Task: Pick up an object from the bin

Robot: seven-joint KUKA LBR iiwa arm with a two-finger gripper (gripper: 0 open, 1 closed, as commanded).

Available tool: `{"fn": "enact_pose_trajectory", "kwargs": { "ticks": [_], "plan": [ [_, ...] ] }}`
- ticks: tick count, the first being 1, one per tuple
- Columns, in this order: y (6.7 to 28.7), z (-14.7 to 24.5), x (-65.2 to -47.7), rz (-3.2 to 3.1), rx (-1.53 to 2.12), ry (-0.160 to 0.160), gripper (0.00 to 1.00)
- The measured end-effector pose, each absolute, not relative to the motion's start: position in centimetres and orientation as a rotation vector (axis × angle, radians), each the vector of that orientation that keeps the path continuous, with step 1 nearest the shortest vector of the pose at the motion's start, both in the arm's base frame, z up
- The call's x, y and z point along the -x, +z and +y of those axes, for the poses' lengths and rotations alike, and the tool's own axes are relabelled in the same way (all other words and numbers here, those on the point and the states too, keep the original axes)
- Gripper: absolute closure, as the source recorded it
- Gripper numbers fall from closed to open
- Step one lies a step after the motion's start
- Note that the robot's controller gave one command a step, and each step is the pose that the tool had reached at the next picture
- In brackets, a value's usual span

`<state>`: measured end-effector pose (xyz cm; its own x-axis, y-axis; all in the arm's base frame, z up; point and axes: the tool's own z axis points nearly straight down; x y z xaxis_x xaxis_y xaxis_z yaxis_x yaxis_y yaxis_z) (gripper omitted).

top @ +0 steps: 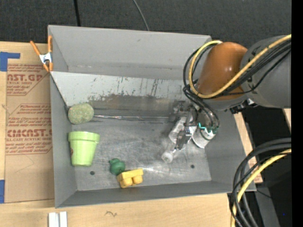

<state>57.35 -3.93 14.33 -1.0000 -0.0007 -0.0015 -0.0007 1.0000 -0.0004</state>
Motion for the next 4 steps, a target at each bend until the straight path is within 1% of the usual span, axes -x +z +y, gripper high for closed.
{"fn": "enact_pose_trajectory", "kwargs": {
  "ticks": [1,2,3,4],
  "plan": [
    [10.8,-2.5,-57.5,3.129,0.167,-0.003,0.0],
    [7.5,-6.6,-58.9,3.137,0.078,0.018,1.0],
    [7.5,-6.6,-58.9,3.136,0.078,0.018,1.0],
    [11.6,-7.2,-58.7,3.145,0.053,0.009,1.0]
  ]
}}
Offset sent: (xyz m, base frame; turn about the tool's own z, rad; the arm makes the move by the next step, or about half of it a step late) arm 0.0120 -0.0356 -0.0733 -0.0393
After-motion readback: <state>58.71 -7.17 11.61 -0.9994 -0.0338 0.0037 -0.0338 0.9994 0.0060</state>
